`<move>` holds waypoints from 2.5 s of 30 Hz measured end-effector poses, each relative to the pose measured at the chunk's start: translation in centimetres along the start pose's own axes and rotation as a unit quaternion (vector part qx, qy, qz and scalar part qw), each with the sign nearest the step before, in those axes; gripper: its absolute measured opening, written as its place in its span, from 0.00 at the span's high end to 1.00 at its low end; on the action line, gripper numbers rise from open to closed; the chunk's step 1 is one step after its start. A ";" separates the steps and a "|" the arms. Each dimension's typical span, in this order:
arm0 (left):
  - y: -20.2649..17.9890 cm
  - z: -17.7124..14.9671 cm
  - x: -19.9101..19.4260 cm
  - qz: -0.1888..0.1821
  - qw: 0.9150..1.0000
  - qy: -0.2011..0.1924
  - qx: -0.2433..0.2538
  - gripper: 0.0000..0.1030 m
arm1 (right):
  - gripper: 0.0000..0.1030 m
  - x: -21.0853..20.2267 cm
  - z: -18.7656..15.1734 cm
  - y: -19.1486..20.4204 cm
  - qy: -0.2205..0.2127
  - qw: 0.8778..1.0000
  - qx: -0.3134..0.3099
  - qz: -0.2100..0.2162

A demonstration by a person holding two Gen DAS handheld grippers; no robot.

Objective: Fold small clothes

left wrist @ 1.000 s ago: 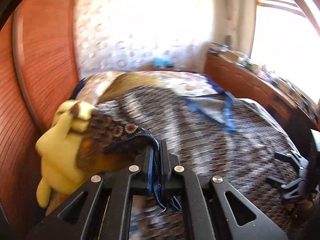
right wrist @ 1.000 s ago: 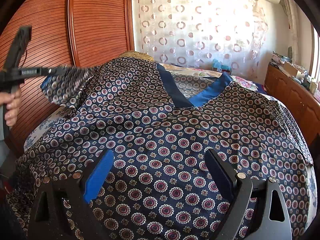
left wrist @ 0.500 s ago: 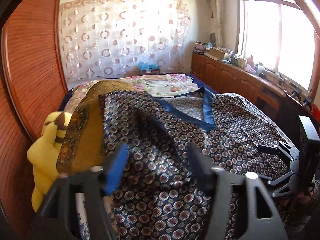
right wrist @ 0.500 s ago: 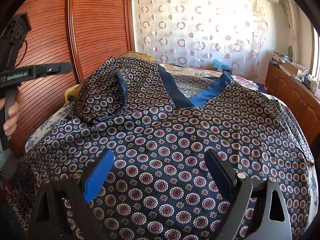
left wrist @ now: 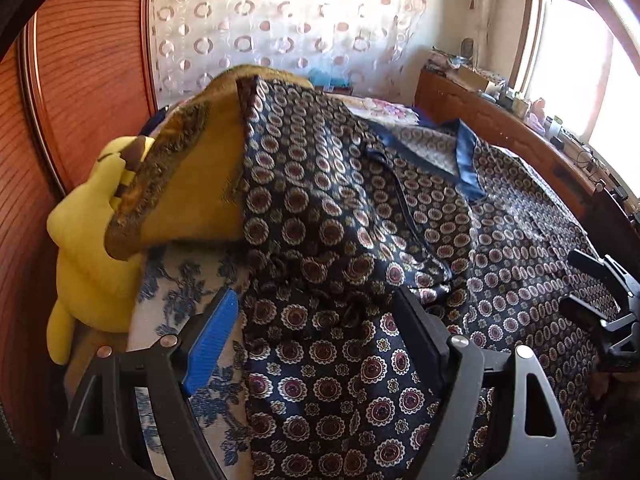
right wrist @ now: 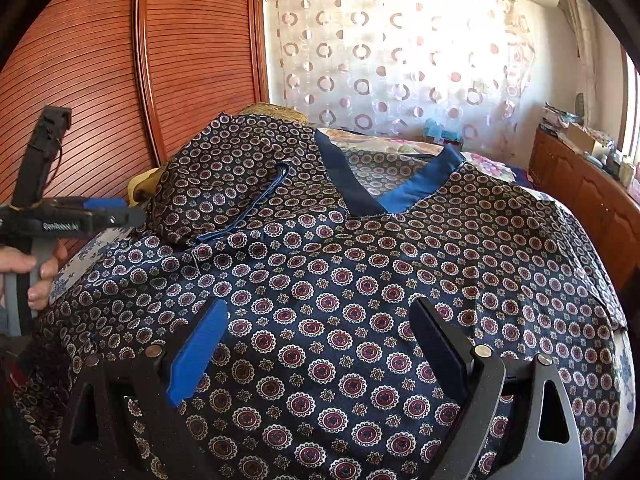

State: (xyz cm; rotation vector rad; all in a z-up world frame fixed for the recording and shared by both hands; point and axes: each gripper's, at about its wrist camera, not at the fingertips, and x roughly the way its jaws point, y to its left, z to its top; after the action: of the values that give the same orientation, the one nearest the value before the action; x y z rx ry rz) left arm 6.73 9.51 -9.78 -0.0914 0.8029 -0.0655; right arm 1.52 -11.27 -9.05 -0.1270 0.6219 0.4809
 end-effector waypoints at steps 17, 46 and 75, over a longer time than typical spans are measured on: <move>-1.5 -1.0 2.7 0.026 0.998 0.040 0.040 0.19 | 0.32 -5.1 -0.1 -15.3 0.011 0.994 0.066 -0.092; -1.3 -1.1 2.7 0.026 0.998 0.037 0.037 0.18 | 0.98 -3.4 0.0 -33.0 0.083 0.975 0.168 -0.124; -1.2 -1.1 2.7 0.026 0.998 0.036 0.037 0.18 | 0.51 -1.9 0.1 -30.9 0.046 0.981 0.149 -0.112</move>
State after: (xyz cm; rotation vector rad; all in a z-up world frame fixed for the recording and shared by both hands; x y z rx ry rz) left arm 7.79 8.01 -12.30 0.0011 0.8738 -0.0488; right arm 14.72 -39.29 -8.66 0.0664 0.7537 0.1620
